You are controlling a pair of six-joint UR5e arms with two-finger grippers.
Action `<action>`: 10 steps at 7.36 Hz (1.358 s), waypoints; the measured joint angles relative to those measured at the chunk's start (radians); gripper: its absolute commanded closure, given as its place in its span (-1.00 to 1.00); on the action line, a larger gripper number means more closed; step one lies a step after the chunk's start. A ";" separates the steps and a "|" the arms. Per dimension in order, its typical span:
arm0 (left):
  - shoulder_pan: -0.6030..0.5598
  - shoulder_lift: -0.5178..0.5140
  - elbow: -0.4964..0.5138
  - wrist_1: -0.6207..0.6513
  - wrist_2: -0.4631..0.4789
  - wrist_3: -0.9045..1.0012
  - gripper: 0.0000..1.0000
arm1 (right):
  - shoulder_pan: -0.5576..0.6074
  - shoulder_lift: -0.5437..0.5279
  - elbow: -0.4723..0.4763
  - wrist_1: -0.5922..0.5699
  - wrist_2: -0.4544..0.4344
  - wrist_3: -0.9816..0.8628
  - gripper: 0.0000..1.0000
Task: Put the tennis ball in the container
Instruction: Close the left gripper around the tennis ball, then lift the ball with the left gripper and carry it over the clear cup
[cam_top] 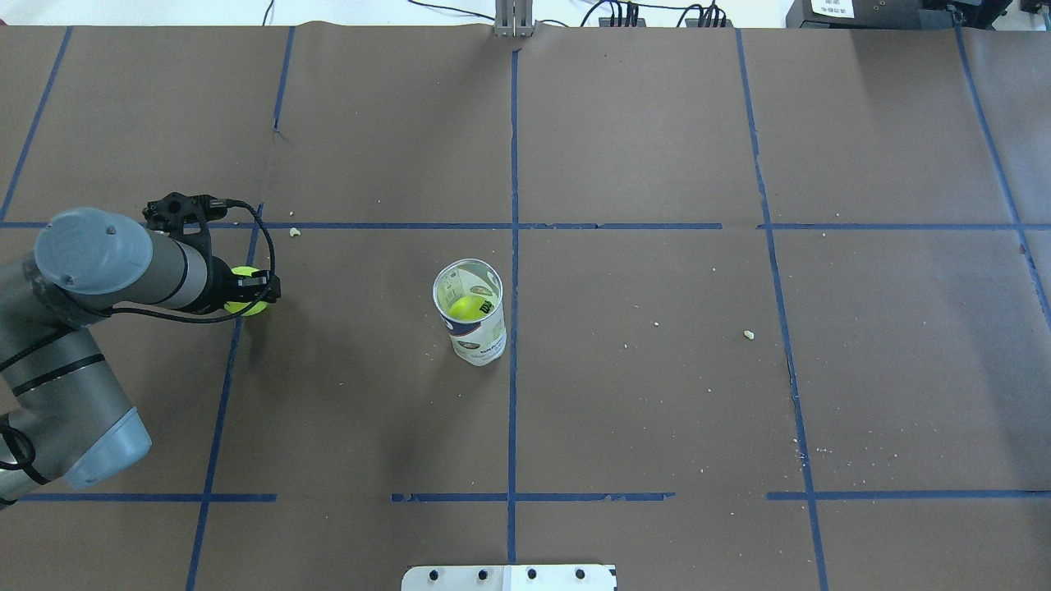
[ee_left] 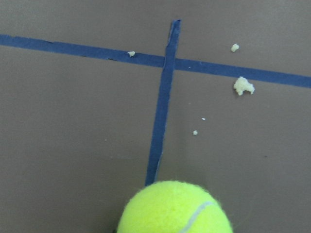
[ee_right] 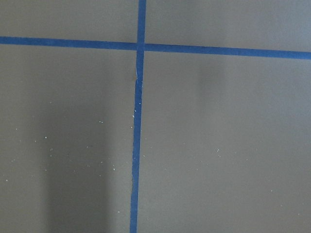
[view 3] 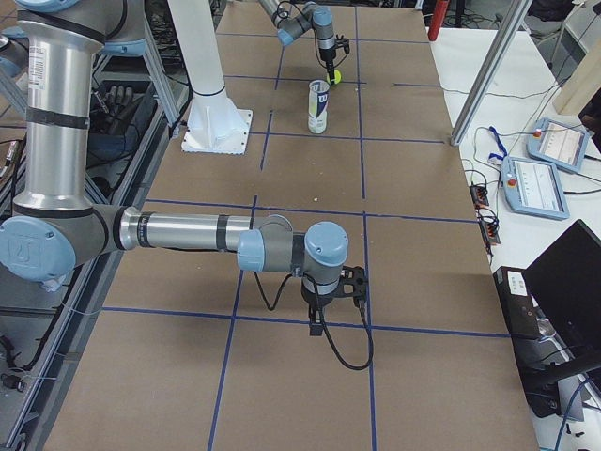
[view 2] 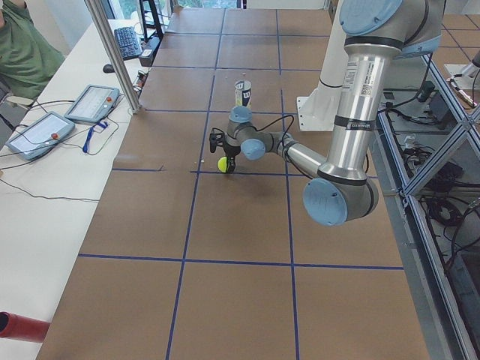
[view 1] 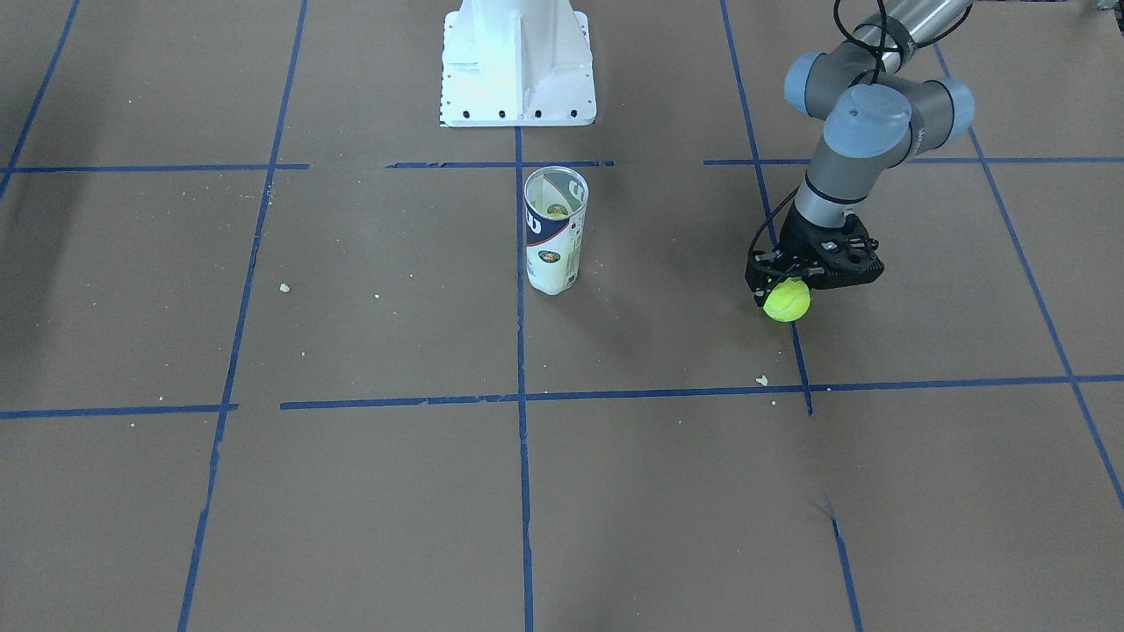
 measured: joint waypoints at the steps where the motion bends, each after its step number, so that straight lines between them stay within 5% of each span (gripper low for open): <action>1: -0.006 0.011 -0.057 0.016 -0.003 0.000 0.90 | 0.000 0.000 0.000 0.000 0.000 0.000 -1.00; 4: -0.039 -0.036 -0.317 0.283 -0.045 0.001 0.88 | 0.000 0.000 0.000 0.000 0.000 0.000 -1.00; 6: -0.061 -0.221 -0.423 0.606 -0.092 -0.017 0.88 | 0.000 0.000 0.000 0.000 0.000 0.000 -1.00; 8: -0.055 -0.410 -0.426 0.807 -0.140 -0.113 0.87 | 0.000 0.000 0.000 0.000 0.000 0.000 -1.00; 10: -0.025 -0.571 -0.313 0.849 -0.160 -0.229 0.85 | 0.000 0.000 0.000 0.000 0.000 0.000 -1.00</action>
